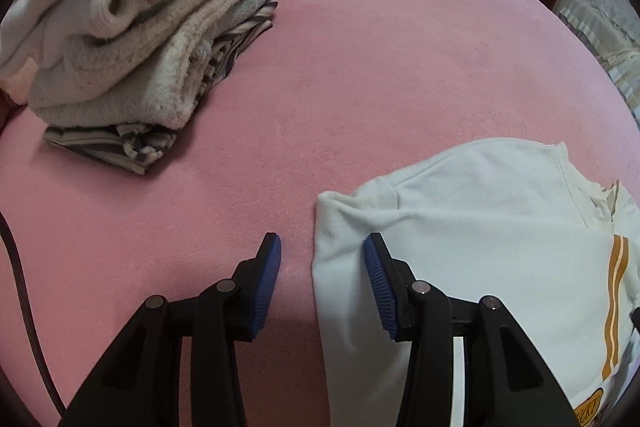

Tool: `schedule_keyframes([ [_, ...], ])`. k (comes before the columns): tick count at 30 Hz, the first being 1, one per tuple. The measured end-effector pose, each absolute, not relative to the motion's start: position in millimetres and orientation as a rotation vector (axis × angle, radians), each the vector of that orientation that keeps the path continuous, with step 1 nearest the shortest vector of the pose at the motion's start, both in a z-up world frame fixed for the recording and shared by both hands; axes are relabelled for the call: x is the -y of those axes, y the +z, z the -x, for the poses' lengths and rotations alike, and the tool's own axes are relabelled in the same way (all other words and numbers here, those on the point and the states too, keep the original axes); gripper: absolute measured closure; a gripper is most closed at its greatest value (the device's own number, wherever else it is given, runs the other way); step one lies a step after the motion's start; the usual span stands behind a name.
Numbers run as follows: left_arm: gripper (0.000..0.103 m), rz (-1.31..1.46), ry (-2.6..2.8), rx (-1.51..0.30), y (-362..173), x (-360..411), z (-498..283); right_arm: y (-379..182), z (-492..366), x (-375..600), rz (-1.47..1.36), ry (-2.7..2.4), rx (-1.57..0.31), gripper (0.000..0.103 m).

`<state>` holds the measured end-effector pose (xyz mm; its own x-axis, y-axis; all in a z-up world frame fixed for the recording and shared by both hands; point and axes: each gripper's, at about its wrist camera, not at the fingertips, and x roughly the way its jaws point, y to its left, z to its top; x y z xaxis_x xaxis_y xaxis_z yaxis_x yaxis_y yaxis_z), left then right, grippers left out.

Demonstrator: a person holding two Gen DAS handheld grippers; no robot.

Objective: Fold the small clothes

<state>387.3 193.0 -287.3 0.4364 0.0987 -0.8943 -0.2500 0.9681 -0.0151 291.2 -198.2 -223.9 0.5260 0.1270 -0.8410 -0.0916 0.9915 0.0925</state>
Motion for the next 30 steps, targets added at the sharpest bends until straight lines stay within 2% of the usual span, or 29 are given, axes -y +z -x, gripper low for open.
schedule_keyframes([
  [10, 0.06, 0.089, 0.113, -1.052, -241.9, -135.8, -323.4, -197.2, -264.1, 161.1, -0.029, 0.234, -0.963, 0.103],
  [20, 0.06, 0.088, 0.077, -1.148, -276.4, -105.2, -272.9, -230.4, -265.3, 146.0, -0.027, 0.225, -1.019, 0.101],
  [28, 0.056, 0.06, 0.024, -1.133, -281.2, -112.4, -269.5, -228.8, -262.3, 181.0, -0.047, 0.156, -1.029, 0.103],
  [30, 0.046, 0.056, 0.022, -1.143, -281.0, -109.2, -270.3, -224.2, -256.9, 189.7, -0.066, 0.15, -1.029, 0.103],
])
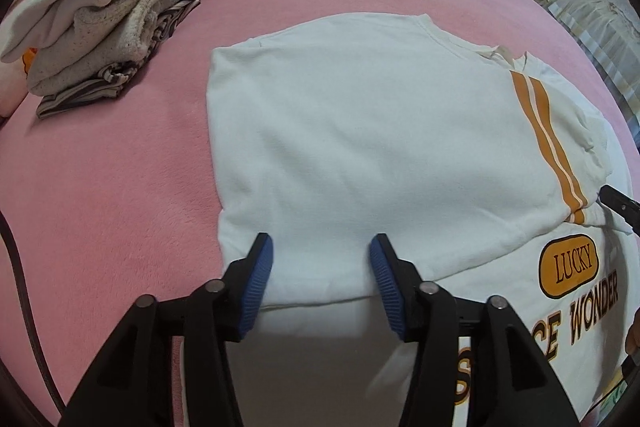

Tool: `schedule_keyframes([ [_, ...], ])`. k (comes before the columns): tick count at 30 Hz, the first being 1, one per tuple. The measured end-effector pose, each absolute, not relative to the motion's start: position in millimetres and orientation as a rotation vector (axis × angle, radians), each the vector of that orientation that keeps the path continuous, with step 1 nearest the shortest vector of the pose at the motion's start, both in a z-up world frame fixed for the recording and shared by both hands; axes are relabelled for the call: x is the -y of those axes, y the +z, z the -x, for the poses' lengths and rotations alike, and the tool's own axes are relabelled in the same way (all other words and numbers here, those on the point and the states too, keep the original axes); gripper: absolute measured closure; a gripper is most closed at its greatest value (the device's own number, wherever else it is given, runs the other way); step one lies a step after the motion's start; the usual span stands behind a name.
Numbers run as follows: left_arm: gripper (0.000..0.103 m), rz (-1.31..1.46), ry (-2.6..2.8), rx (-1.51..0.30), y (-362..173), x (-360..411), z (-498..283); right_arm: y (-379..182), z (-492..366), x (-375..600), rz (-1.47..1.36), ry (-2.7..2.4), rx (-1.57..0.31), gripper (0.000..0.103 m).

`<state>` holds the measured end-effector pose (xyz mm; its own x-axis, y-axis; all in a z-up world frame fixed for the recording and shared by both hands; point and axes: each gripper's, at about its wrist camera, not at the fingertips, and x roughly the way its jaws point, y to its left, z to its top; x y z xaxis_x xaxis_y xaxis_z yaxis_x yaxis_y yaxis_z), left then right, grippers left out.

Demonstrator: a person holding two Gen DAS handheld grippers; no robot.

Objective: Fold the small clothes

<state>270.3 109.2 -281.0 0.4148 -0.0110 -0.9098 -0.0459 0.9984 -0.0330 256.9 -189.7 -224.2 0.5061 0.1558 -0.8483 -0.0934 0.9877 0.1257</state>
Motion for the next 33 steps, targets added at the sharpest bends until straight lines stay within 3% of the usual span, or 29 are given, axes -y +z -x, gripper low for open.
schedule_keyframes([
  [3, 0.029, 0.061, 0.036, -1.173, -278.3, -104.8, -272.6, -213.2, -247.2, 197.2, -0.093, 0.147, -1.018, 0.103],
  [6, 0.028, 0.087, 0.032, -1.186, -269.6, -102.8, -272.0, -197.5, -232.6, 199.8, -0.11, 0.152, -0.998, 0.103],
  [13, 0.027, 0.106, 0.014, -0.975, -193.6, -101.3, -223.9, -146.2, -185.8, 208.3, -0.114, 0.173, -0.913, 0.101],
  [15, 0.02, 0.12, 0.017, -0.935, -172.9, -103.6, -209.8, -127.3, -169.4, 213.7, -0.12, 0.171, -0.879, 0.1],
  [18, 0.019, 0.127, 0.042, -0.864, -141.7, -107.7, -181.2, -103.9, -146.4, 223.4, -0.134, 0.162, -0.831, 0.1],
  [21, 0.015, 0.12, 0.072, -0.825, -121.1, -111.4, -154.5, -83.6, -120.8, 233.5, -0.137, 0.149, -0.779, 0.091],
  [23, 0.014, 0.119, 0.089, -0.811, -111.7, -115.2, -136.0, -73.2, -101.8, 238.9, -0.124, 0.136, -0.746, 0.079],
  [33, 0.014, 0.204, 0.14, -0.823, -120.1, -145.5, -72.9, -75.7, -44.4, 263.7, -0.088, 0.097, -0.733, 0.077],
])
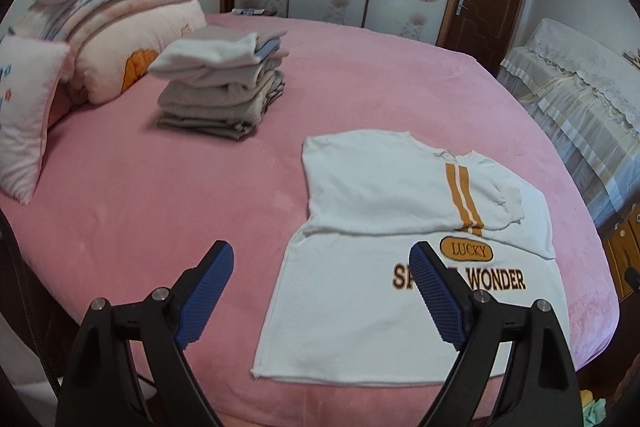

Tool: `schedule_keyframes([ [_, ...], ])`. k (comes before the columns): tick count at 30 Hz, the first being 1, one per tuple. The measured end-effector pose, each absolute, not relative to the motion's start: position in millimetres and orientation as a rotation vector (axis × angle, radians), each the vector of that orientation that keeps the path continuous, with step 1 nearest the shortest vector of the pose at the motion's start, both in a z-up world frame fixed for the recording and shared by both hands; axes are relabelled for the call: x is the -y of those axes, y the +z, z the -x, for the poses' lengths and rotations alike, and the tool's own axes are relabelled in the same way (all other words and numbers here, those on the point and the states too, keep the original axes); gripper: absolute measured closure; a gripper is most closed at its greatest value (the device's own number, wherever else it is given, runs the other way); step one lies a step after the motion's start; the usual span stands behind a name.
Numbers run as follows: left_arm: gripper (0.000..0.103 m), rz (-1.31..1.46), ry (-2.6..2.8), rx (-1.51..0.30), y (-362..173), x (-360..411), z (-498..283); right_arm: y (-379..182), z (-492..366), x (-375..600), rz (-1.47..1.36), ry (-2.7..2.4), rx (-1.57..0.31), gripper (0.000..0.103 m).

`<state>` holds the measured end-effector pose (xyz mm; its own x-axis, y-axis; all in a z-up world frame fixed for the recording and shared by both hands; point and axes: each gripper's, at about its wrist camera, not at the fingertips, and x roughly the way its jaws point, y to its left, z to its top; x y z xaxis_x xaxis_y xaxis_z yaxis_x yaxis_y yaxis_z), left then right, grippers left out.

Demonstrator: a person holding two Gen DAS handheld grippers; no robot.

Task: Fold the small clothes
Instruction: 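Move both tools to the hem of the folded sweatshirt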

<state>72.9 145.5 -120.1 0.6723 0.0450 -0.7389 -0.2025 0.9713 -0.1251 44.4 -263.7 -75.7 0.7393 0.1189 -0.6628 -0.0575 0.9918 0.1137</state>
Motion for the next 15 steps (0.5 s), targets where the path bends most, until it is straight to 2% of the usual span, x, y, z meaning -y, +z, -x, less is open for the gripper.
schedule_keyframes([
  [7, 0.014, 0.194, 0.184, -0.922, -170.3, -157.3, -52.5, -116.4, -22.9, 285.3, -0.082, 0.052, -0.802, 0.077],
  [11, 0.014, 0.182, 0.204, -0.955, -200.6, -169.3, -50.0, -149.2, -15.9, 295.6, -0.077, 0.034, -0.863, 0.071],
  [15, 0.014, 0.244, 0.237, -1.011, -232.0, -190.5, -49.7, -177.7, -13.1, 307.1, -0.106, 0.031, -0.923, 0.069],
])
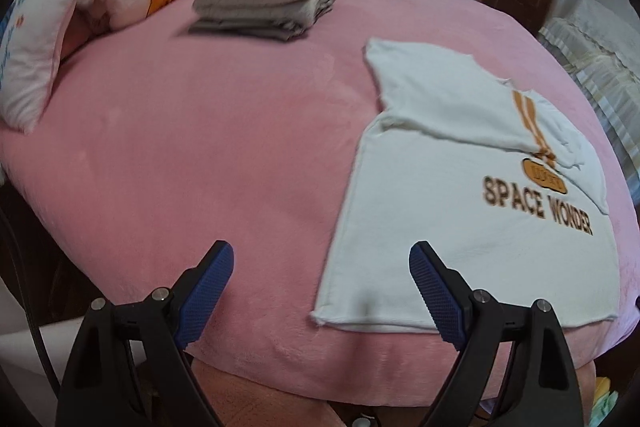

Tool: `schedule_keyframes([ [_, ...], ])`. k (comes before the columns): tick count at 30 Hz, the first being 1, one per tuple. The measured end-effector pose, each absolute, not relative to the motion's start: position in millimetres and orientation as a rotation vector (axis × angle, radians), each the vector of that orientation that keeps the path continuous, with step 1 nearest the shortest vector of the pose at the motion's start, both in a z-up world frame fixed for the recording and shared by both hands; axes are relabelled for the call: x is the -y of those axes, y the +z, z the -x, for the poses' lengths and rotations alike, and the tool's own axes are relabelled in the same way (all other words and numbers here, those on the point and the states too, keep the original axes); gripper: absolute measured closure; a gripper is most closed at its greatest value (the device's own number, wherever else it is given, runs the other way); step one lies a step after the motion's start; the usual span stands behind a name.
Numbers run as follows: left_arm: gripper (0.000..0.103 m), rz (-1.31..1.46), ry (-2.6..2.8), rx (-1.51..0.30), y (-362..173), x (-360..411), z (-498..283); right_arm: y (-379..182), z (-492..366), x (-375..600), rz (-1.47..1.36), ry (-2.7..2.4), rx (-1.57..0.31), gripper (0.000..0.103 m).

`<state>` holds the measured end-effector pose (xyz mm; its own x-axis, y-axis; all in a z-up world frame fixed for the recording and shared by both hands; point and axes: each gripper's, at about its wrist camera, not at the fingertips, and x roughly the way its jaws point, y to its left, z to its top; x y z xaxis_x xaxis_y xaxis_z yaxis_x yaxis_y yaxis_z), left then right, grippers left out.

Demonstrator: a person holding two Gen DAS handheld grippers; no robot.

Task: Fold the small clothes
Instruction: 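Move both tools to the hem of the folded sweatshirt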

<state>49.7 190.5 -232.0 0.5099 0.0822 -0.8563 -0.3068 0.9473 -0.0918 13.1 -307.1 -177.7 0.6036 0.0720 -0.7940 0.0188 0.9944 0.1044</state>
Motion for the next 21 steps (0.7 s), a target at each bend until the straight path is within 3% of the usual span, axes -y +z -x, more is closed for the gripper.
schedule_keyframes([
  [10, 0.014, 0.368, 0.195, -1.087, -275.5, -212.3, -45.5, -222.5, -17.6, 342.2, -0.216, -0.012, -1.036, 0.069],
  [21, 0.014, 0.305, 0.137, -1.123, -288.1, -193.5, -51.6, -238.7, -24.6, 342.6, -0.238, 0.029, -1.067, 0.069],
])
